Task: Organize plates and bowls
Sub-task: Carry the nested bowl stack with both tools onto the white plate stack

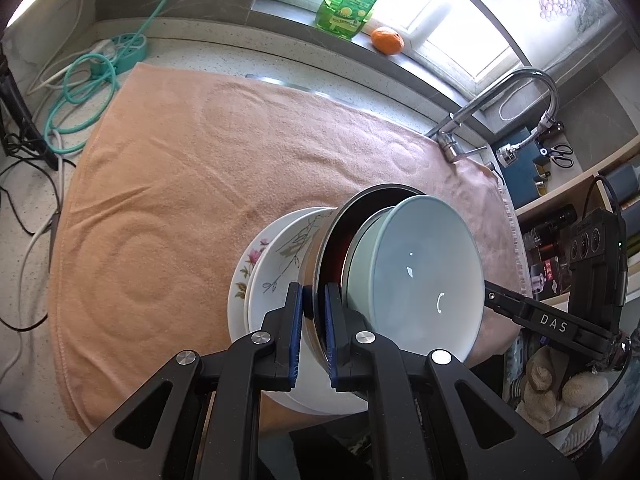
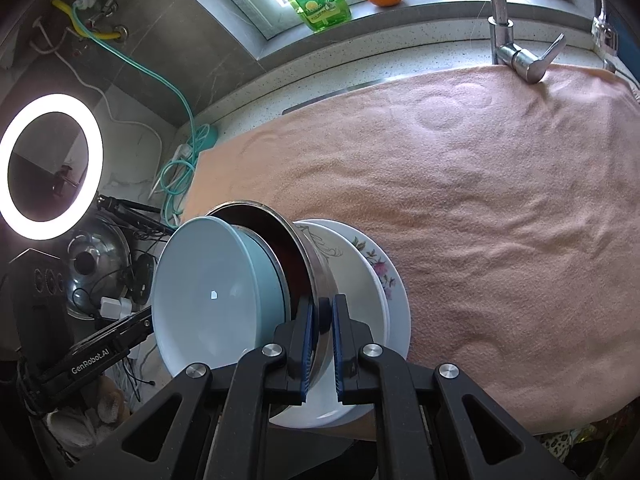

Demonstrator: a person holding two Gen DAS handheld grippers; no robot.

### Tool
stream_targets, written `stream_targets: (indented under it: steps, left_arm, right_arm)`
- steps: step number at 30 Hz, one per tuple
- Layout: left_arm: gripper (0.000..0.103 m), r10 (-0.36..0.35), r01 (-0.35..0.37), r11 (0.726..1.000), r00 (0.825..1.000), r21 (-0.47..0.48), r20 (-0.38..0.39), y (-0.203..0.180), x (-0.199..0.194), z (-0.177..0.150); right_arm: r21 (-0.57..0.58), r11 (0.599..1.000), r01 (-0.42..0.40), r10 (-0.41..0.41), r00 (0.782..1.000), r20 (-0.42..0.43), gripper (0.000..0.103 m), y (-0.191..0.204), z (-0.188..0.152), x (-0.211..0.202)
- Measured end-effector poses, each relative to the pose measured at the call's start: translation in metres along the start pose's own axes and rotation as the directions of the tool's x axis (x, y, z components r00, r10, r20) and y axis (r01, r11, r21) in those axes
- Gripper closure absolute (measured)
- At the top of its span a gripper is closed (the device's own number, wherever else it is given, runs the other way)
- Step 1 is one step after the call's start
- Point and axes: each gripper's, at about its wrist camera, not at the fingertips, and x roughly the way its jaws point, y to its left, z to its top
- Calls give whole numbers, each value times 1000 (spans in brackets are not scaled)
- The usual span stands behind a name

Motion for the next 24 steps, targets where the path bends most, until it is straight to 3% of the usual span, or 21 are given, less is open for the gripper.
stream_targets:
  steps: [24]
  left_arm:
    - [96, 7, -8, 1000, 1000, -6, -29, 6, 14, 0]
  right_arm:
    - [24, 1000, 12, -11, 1000, -30, 95, -8, -3, 14]
